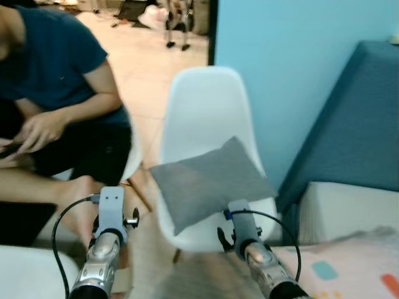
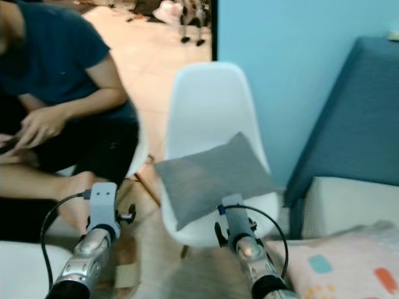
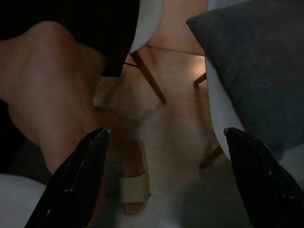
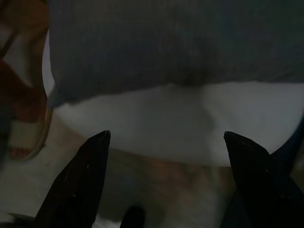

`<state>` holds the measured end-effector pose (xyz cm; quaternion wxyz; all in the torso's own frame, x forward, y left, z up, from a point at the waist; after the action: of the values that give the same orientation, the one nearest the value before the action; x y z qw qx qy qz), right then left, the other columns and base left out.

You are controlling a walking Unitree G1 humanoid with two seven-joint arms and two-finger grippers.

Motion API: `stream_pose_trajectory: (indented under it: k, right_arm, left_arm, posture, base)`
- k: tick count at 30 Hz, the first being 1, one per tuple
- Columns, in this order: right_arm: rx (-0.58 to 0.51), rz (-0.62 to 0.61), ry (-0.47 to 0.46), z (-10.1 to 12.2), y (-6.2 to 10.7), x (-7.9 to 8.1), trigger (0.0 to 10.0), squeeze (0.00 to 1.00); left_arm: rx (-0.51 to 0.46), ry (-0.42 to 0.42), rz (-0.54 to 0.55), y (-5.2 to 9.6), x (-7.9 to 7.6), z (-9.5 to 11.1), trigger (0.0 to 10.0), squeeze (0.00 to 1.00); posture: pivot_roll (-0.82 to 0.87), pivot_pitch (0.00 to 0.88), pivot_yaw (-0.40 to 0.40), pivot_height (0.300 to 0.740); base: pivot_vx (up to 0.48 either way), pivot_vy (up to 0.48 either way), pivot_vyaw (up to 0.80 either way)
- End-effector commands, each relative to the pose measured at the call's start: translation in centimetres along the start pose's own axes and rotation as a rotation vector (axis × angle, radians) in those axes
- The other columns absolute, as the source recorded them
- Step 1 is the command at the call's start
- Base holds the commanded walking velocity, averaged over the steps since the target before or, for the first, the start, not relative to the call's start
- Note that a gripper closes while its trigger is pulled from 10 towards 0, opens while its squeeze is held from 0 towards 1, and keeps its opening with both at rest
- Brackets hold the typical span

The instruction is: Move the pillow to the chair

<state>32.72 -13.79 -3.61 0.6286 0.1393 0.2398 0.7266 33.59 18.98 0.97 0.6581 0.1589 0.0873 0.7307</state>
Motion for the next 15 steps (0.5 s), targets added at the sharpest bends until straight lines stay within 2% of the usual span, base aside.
stream_pose_trajectory:
  k: [1, 8, 15]
  right_arm:
    - [0.023, -0.006, -0.018, -0.8, 0.2, 0.0, 10.0, 0.0]
    - [0.027, -0.016, -0.021, -0.9, 0.2, -0.3, 10.0, 0.0]
    - [0.03, -0.012, -0.011, -0.9, 0.2, -0.3, 10.0, 0.0]
  left_arm:
    - [0.023, -0.025, -0.018, 0.1, -0.2, -0.5, 10.0, 0.0]
    - [0.016, -0.046, -0.032, -0.1, -0.5, -0.3, 10.0, 0.0]
    - [0.01, -0.066, -0.042, 0.1, -1.3, -0.3, 10.0, 0.0]
  posture:
    - [0.04, 0.091, 0.022, 0.74]
    - [0.04, 0.089, 0.021, 0.74]
    - [0.05, 0.082, 0.014, 0.74]
  base:
    - [0.0, -0.48, 0.0]
    - [0.0, -0.48, 0.0]
    - [0.0, 0.0, 0.0]
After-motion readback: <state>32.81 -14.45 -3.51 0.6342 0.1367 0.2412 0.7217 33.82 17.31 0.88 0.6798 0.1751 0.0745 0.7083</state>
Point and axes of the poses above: a point about 5 cm out from each wrist's last joint towards the gripper, its own y axis pointing back from the gripper into the wrist, its own z axis along the axis of the wrist's last joint, x = y × z, the point moved 5 cm from there along -y, pointing out of the wrist towards the gripper, and after that the axes turned 3 degrees about -y, right-handed, at the moved point
